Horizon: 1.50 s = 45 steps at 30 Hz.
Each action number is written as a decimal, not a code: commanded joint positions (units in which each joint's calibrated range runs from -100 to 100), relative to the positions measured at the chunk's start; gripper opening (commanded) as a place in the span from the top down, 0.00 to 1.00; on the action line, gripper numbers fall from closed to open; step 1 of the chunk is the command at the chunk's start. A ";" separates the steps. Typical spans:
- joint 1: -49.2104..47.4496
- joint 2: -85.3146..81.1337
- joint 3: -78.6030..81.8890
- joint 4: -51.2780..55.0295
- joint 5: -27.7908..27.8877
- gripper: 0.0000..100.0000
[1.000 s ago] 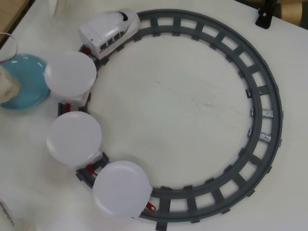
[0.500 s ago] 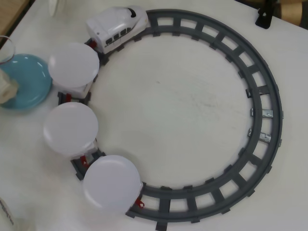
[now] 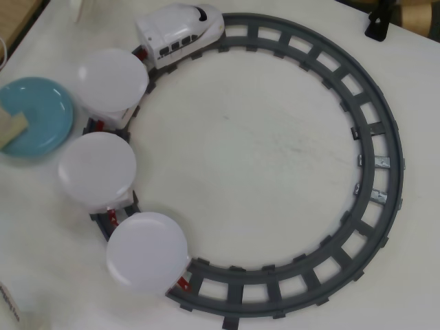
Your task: Pick up the sushi from the Shinkansen and put it on the blue dish
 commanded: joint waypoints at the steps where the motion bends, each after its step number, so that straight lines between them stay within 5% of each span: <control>1: -0.30 -1.80 -12.86 6.55 -0.29 0.80; 9: 1.02 -11.26 -5.47 6.38 -1.28 0.80; 21: 0.22 -50.16 31.59 5.45 -2.48 0.80; 30: -2.42 -83.59 74.97 -12.39 -8.19 0.81; 38: -4.44 -102.42 106.08 -29.03 -21.42 0.81; 45: -4.35 -113.21 123.21 -36.85 -22.57 0.81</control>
